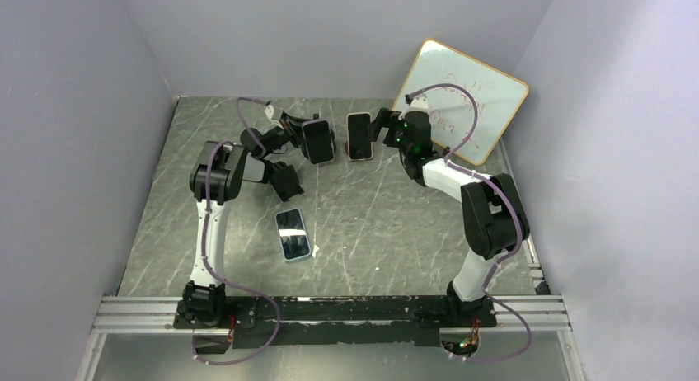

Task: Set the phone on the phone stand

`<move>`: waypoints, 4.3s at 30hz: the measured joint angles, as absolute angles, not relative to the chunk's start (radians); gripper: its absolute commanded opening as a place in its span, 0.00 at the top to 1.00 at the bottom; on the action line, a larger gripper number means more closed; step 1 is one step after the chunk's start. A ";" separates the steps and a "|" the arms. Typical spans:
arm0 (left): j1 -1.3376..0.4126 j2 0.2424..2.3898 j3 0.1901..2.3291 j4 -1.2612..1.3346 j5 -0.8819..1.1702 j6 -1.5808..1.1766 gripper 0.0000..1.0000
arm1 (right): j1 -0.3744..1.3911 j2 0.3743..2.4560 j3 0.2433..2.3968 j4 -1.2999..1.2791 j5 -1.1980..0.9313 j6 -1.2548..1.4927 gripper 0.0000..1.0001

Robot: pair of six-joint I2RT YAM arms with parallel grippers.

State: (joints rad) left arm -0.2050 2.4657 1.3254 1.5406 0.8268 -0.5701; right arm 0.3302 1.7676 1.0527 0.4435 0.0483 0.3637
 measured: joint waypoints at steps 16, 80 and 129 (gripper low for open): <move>-0.084 2.477 1.167 1.536 0.891 -0.601 0.32 | 0.323 1.768 1.042 0.443 0.047 0.360 0.00; -0.046 1.794 0.824 0.588 1.018 0.134 0.54 | 0.330 1.752 1.003 0.503 0.003 0.358 0.00; 0.056 2.188 1.551 -0.426 1.321 0.735 0.95 | 0.330 1.747 0.993 0.503 0.019 0.333 0.00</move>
